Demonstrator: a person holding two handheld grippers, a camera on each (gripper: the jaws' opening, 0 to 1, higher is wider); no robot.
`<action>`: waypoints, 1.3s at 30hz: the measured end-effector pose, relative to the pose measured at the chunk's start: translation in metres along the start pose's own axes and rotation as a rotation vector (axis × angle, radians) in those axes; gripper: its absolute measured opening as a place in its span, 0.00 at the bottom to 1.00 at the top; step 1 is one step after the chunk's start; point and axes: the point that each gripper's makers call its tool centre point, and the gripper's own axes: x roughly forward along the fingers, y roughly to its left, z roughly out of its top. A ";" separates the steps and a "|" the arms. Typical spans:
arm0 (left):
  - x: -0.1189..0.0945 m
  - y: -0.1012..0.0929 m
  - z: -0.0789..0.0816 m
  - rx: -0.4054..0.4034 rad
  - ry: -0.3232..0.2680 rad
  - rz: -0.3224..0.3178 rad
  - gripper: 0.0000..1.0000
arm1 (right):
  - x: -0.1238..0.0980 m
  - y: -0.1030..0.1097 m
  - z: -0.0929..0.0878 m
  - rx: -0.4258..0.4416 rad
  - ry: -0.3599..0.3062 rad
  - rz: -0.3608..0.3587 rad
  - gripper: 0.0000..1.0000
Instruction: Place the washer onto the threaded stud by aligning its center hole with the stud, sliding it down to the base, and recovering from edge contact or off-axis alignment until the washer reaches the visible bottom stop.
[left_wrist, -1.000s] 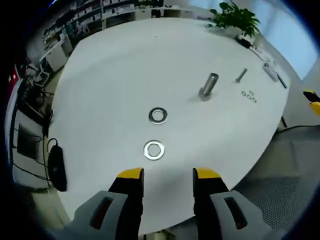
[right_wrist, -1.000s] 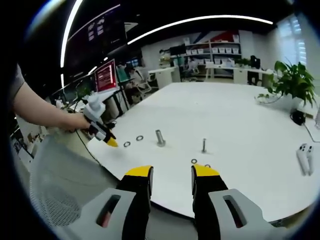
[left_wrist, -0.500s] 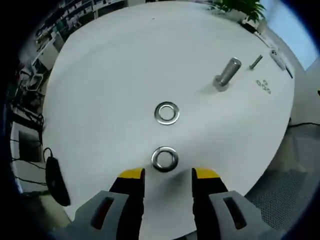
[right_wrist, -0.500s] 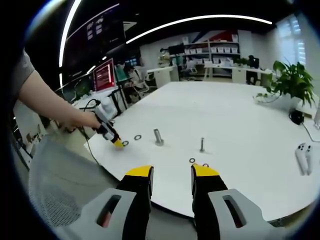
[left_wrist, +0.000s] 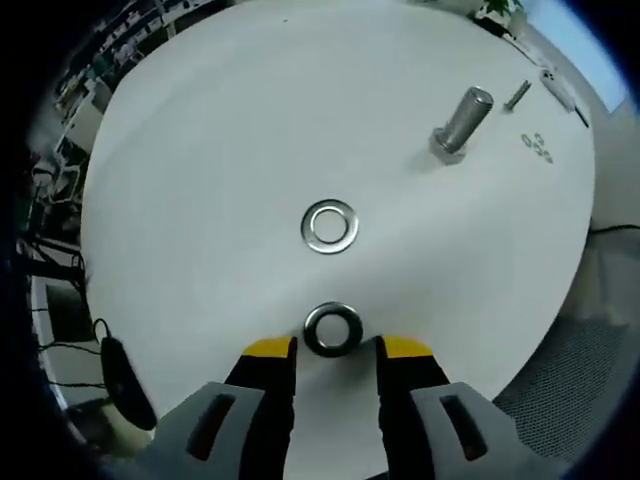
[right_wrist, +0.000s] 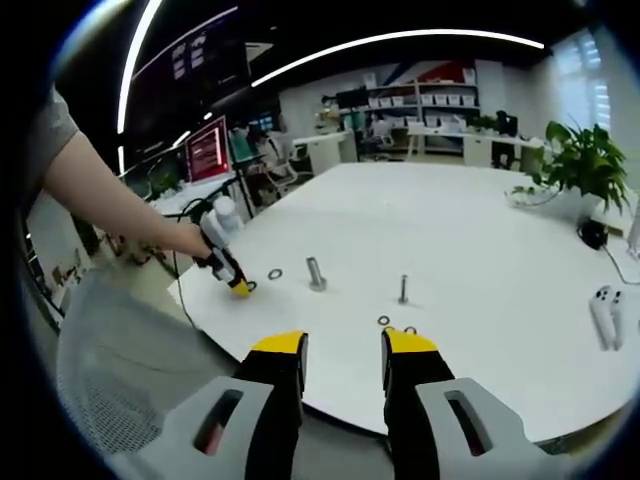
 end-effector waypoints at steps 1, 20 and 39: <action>0.000 0.000 0.000 -0.002 0.003 0.000 0.30 | 0.000 0.000 0.000 -0.002 0.000 0.001 0.32; 0.004 -0.003 0.007 0.061 0.125 -0.001 0.21 | 0.000 0.001 -0.001 -0.007 0.005 0.008 0.31; 0.002 -0.002 0.004 0.013 0.054 -0.011 0.21 | 0.001 0.001 -0.001 -0.008 0.004 0.010 0.30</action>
